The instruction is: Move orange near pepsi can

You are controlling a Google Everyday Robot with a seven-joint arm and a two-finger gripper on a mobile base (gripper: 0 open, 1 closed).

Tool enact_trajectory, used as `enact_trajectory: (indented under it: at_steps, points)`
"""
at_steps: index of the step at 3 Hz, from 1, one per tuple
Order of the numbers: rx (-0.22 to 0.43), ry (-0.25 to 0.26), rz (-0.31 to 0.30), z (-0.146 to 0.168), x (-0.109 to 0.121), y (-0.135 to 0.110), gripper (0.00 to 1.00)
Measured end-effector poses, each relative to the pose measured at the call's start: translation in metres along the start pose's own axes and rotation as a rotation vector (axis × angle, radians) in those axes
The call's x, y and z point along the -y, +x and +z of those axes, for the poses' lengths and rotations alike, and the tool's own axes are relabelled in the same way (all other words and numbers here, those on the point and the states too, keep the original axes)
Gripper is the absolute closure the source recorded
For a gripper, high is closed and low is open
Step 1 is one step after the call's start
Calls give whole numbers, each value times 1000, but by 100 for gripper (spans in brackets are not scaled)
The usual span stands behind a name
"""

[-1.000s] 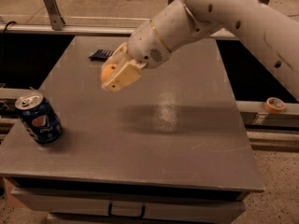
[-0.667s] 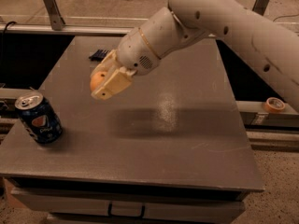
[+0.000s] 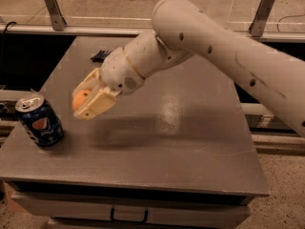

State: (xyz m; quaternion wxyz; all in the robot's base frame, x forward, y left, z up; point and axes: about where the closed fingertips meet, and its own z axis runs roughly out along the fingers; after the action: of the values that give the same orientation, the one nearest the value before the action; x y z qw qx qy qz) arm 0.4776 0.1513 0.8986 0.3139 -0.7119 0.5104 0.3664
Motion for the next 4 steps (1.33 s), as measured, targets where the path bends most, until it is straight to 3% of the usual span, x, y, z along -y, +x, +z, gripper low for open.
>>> enact_trajectory:
  at_steps: [1,2,4]
  points:
    - [30,-11,-22,21,-5,2,100]
    - [39,-6,-11,39,-9,1,82]
    - [49,5,6,52,-11,4,36]
